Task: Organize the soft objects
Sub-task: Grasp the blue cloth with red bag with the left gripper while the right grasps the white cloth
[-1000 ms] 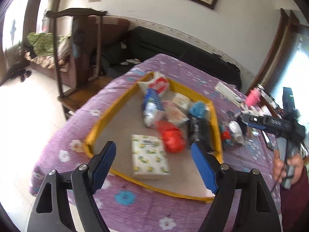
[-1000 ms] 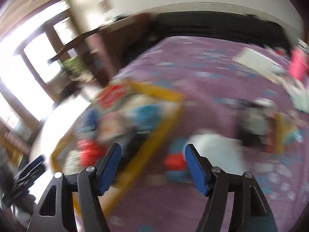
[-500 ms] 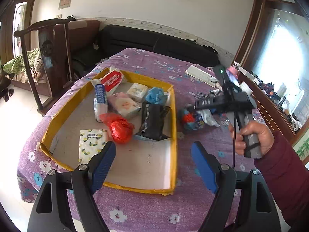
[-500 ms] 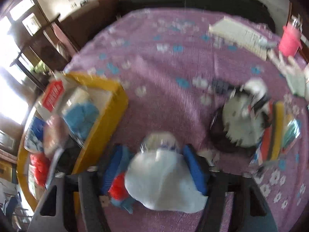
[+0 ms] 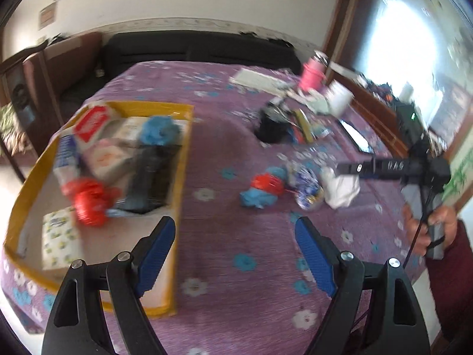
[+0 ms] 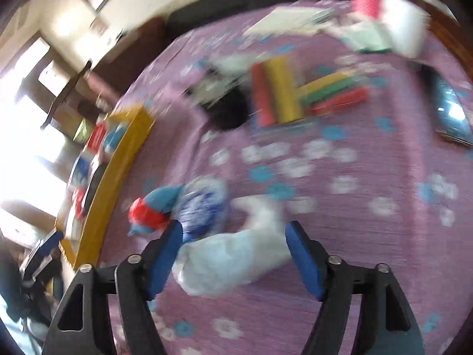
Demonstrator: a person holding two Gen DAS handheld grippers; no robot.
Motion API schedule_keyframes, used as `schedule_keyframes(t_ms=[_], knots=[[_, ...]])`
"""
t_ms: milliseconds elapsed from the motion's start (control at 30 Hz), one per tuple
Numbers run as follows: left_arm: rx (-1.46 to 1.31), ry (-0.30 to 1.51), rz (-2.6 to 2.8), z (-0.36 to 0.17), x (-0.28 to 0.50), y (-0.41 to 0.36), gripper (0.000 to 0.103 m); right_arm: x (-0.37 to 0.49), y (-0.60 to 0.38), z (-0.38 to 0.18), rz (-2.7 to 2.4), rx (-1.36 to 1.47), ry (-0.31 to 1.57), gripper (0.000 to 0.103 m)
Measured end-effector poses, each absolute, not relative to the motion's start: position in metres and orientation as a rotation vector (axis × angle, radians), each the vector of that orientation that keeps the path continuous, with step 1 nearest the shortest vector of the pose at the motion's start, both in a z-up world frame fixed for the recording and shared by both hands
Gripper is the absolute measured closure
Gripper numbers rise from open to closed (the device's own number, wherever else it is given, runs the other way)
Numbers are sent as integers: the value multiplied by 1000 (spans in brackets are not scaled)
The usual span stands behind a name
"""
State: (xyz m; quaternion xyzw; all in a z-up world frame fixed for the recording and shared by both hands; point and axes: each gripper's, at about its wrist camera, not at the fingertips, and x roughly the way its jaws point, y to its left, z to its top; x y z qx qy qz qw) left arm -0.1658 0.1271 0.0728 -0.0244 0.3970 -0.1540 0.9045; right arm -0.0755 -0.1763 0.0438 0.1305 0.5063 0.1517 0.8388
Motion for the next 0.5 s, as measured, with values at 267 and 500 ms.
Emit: schedule_keyframes(t_ms=[267,500], knots=[[17,893,-349,51,-149,81,21,-92,-175,28,375,303,1065,26],[112,928,-321,39,-110,60,21,-89,-160,13,365,261,1056,62]])
